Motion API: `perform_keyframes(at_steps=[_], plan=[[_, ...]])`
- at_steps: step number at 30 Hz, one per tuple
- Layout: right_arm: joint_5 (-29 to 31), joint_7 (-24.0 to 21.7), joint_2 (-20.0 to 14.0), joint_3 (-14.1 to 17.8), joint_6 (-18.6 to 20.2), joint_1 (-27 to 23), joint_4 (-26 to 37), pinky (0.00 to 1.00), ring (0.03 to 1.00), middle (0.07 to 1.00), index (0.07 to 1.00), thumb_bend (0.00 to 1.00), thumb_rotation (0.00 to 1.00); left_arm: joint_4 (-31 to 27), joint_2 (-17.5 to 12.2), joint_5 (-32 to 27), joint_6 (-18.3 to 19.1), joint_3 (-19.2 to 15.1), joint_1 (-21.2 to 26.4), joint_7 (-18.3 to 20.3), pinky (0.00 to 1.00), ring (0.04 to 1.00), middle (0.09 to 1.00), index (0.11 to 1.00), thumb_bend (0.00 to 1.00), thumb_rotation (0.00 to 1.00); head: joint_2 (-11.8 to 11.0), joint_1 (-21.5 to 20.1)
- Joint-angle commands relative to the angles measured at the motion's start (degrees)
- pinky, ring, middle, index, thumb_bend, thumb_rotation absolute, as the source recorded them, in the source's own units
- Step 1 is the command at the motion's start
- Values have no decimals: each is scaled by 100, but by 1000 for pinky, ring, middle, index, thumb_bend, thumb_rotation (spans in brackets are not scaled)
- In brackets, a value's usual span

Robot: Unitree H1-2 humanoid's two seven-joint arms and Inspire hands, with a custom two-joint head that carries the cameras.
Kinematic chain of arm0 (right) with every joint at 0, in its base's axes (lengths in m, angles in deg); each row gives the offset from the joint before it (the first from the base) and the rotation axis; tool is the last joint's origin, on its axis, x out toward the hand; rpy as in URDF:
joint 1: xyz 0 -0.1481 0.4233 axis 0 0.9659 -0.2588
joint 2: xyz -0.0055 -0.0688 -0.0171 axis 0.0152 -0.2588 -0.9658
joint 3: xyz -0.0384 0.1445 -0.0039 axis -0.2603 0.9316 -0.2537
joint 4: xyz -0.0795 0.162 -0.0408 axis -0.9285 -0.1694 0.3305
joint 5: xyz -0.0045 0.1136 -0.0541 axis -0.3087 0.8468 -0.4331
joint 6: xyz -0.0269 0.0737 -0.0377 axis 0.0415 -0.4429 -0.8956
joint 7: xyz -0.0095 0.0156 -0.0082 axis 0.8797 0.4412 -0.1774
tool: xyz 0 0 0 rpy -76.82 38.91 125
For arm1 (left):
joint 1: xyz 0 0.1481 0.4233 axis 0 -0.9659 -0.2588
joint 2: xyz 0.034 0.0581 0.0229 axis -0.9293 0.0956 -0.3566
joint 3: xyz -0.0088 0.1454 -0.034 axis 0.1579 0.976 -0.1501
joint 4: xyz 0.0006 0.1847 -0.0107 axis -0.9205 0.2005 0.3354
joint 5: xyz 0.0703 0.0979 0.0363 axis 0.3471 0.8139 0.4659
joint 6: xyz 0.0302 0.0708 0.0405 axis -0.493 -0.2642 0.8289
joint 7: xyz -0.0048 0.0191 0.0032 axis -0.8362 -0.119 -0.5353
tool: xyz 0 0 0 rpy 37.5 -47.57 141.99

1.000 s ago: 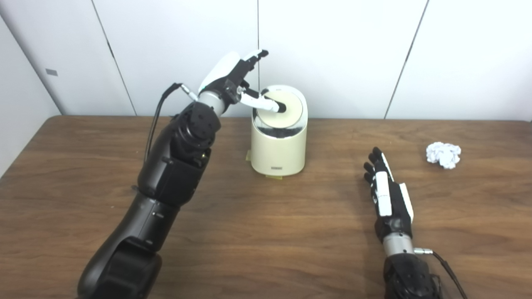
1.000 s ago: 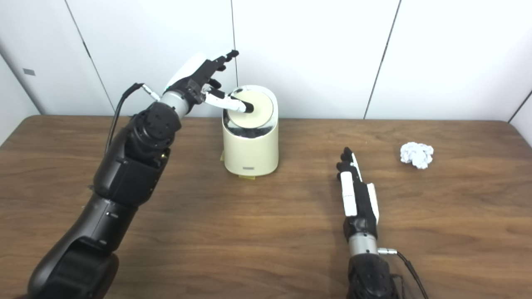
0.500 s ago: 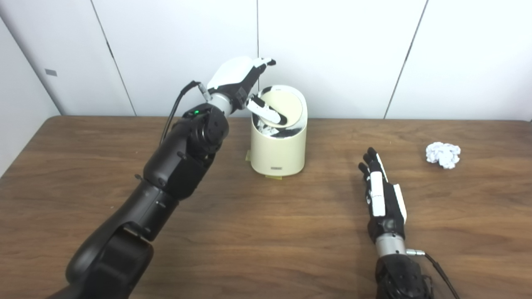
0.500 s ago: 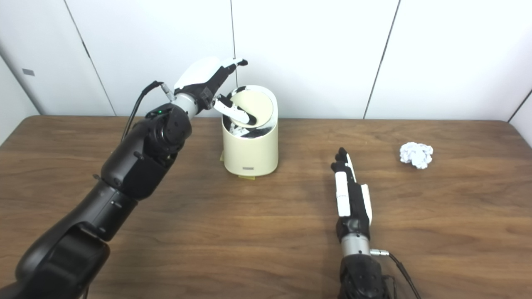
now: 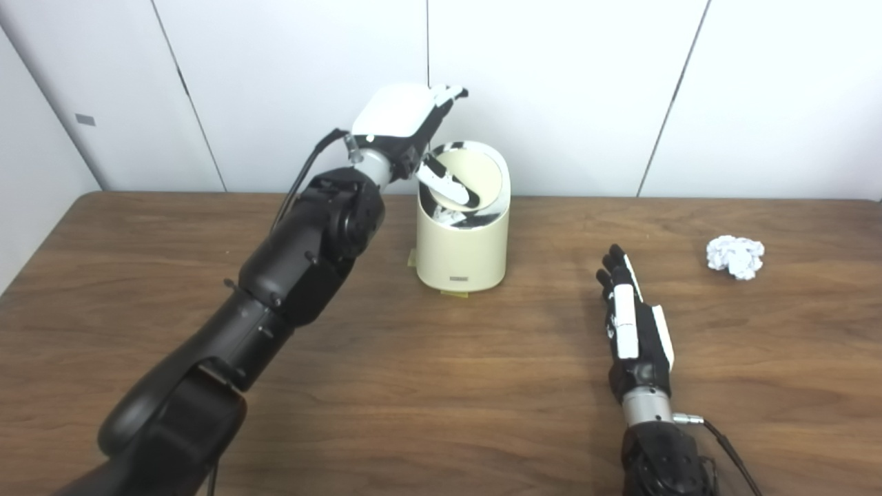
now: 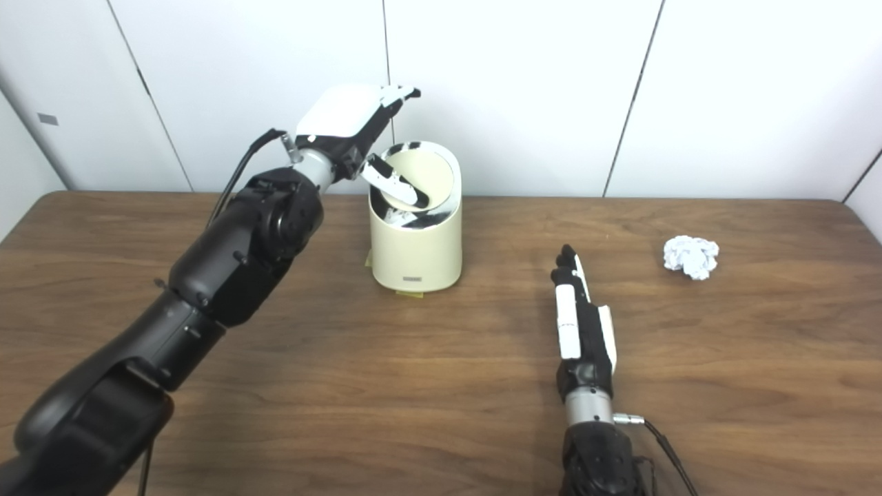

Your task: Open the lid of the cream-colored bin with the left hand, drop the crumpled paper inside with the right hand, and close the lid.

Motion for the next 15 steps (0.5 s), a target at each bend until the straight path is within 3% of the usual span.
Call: perform_keyframes(at_steps=[1, 5, 9, 12, 15], plan=[[54, -16, 59, -19, -52, -150, 128, 1000, 954, 973, 970, 609, 1000, 130, -131, 343, -157, 166, 265, -5, 931, 975, 962, 973, 973, 17, 10, -22], [95, -17, 57, -4, -73, -183, 91, 1000, 953, 972, 968, 625, 1000, 196, -107, 318, -149, 89, 265, 35, 943, 961, 942, 960, 994, 1, 7, -109], [98, 13, 45, 27, -57, -194, 147, 996, 951, 966, 958, 625, 1000, -95, -49, -197, 63, -425, 204, 280, 905, 931, 940, 956, 934, 35, -41, -164], [103, -35, -24, 29, 180, -212, 289, 993, 951, 970, 957, 624, 999, -662, 240, -1438, 480, -1419, -58, 560, 859, 933, 936, 920, 834, 111, -57, -190], [85, -72, -113, 24, 332, -217, 377, 970, 947, 969, 957, 611, 994, -1294, 497, -2270, 866, -2135, -444, 659, 775, 886, 921, 914, 713, 336, -42, -201]])
